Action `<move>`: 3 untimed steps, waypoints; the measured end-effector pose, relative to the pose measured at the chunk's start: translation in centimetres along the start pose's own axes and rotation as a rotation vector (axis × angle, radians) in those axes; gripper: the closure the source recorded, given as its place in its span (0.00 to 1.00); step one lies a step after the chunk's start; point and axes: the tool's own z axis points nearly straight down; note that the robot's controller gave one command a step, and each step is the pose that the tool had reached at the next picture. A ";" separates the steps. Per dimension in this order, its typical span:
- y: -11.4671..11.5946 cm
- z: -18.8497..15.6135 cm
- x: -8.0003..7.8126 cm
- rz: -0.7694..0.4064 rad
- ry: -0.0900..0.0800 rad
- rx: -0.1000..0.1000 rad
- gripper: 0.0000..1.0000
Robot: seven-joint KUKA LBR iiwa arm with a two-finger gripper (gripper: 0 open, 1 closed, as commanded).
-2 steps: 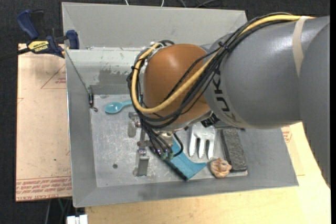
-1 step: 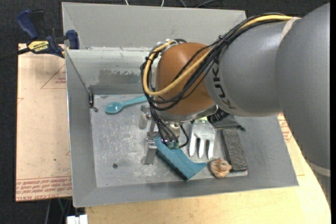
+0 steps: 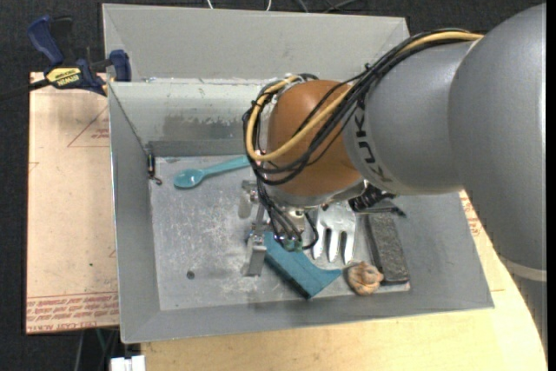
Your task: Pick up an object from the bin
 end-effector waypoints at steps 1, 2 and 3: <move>-2.2 -0.1 -0.6 0.111 -0.002 -0.001 0.00; -4.6 0.9 -0.1 -0.034 -0.007 -0.004 0.00; -5.3 2.4 -0.6 -0.022 -0.012 -0.005 0.00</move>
Offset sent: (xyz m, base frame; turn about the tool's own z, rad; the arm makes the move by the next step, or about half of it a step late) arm -0.0113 -0.0634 -0.0175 -0.1391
